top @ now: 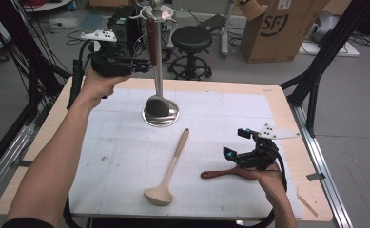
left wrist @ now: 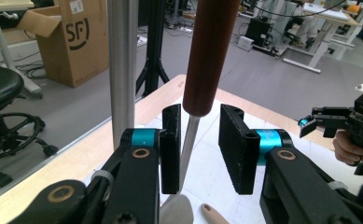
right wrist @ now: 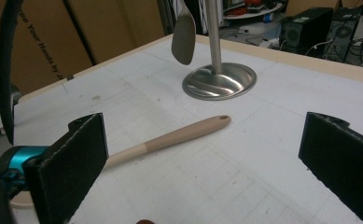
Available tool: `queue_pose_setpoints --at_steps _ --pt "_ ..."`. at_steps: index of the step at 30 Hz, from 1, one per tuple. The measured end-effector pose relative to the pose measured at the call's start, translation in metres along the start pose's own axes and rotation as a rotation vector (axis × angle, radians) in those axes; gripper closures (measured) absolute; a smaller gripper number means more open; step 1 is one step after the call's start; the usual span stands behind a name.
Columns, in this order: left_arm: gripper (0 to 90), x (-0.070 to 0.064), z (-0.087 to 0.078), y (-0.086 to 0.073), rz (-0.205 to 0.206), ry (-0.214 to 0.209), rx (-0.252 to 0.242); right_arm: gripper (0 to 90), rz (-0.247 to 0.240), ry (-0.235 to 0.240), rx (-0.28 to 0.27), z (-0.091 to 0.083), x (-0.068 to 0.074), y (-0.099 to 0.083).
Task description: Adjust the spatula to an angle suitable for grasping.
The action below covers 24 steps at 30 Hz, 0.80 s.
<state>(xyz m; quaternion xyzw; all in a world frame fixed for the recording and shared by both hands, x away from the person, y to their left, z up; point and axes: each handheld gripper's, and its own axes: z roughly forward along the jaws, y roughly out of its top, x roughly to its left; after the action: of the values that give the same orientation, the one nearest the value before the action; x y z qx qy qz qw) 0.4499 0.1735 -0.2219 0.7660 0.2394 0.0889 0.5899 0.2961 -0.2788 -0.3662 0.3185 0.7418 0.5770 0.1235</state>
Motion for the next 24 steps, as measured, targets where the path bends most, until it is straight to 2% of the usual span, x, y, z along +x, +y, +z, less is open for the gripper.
queue_pose_setpoints --at_steps 8,18,24 --pt "76.8 -0.008 -0.009 0.004 0.020 0.000 -0.006 0.1 0.010 -0.005 0.012 -0.001 -0.001 -0.004" --pt "89.2 -0.016 -0.014 0.011 0.039 -0.033 0.002 0.1 0.027 -0.012 0.026 -0.005 -0.007 -0.009" --pt "89.7 -0.022 -0.013 0.022 0.054 -0.041 0.022 0.1 0.040 -0.020 0.026 -0.010 -0.010 -0.014"
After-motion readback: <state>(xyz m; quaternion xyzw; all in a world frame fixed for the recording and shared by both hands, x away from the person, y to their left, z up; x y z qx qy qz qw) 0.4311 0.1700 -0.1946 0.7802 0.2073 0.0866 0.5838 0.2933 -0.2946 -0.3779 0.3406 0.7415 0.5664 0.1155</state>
